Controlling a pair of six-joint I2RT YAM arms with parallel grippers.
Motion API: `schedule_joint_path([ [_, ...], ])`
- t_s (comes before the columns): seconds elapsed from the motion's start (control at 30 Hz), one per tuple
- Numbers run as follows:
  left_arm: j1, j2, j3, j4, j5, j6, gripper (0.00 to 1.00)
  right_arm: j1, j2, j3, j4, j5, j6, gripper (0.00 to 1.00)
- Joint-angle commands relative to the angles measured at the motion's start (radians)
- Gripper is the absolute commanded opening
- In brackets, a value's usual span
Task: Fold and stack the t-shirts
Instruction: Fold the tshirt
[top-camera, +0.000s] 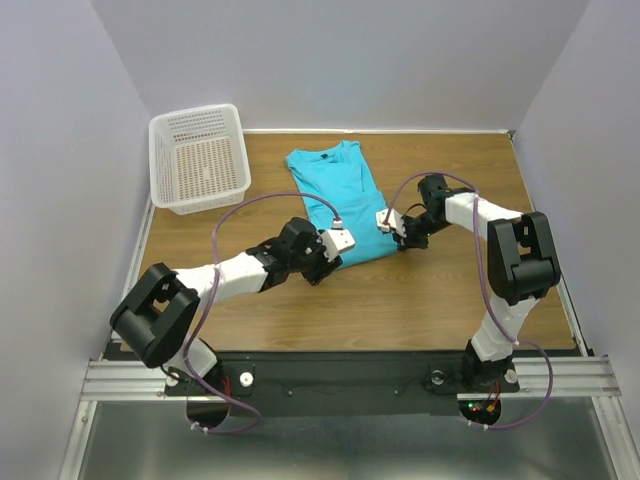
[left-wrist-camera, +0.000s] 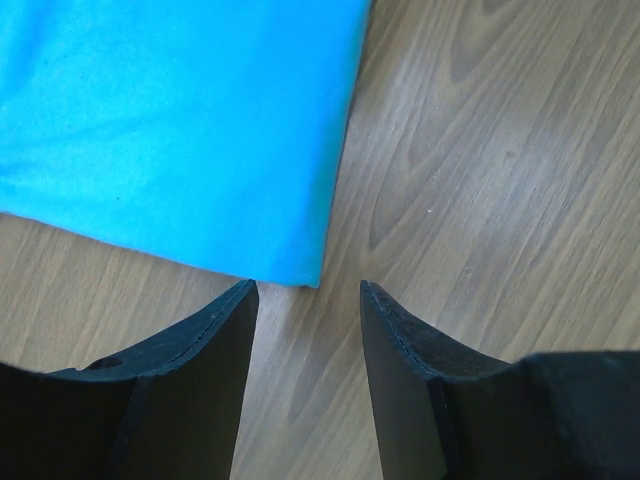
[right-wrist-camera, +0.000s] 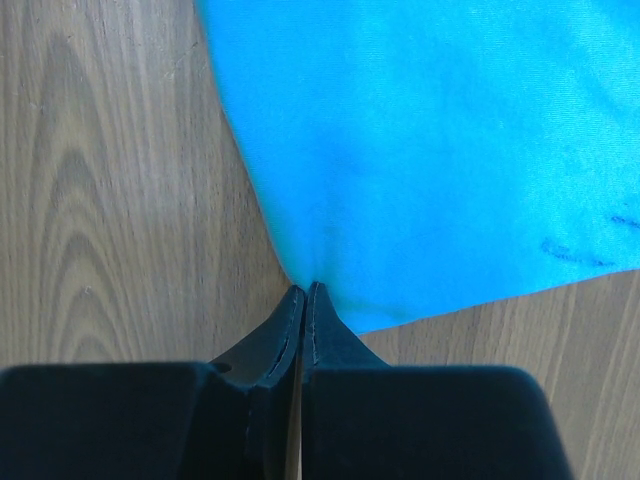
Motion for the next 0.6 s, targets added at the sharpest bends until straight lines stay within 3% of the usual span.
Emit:
schedule_joint_path([
  [0.0, -0.015, 0.035, 0.033, 0.029, -0.018, 0.097, 0.57, -0.009, -0.010, 0.003, -0.034, -0.002, 0.021, 0.01],
  [0.4, -0.031, 0.241, 0.182, -0.091, -0.070, 0.103, 0.54, -0.025, -0.023, 0.005, -0.036, -0.016, 0.023, 0.01],
  [0.5, -0.032, 0.279, 0.205, -0.119, -0.082, 0.097, 0.45, -0.026, -0.027, 0.005, -0.037, -0.019, 0.029, 0.01],
  [0.57, -0.032, 0.290, 0.206, -0.129, -0.077, 0.096, 0.31, -0.029, -0.026, 0.005, -0.037, -0.018, 0.032, 0.01],
])
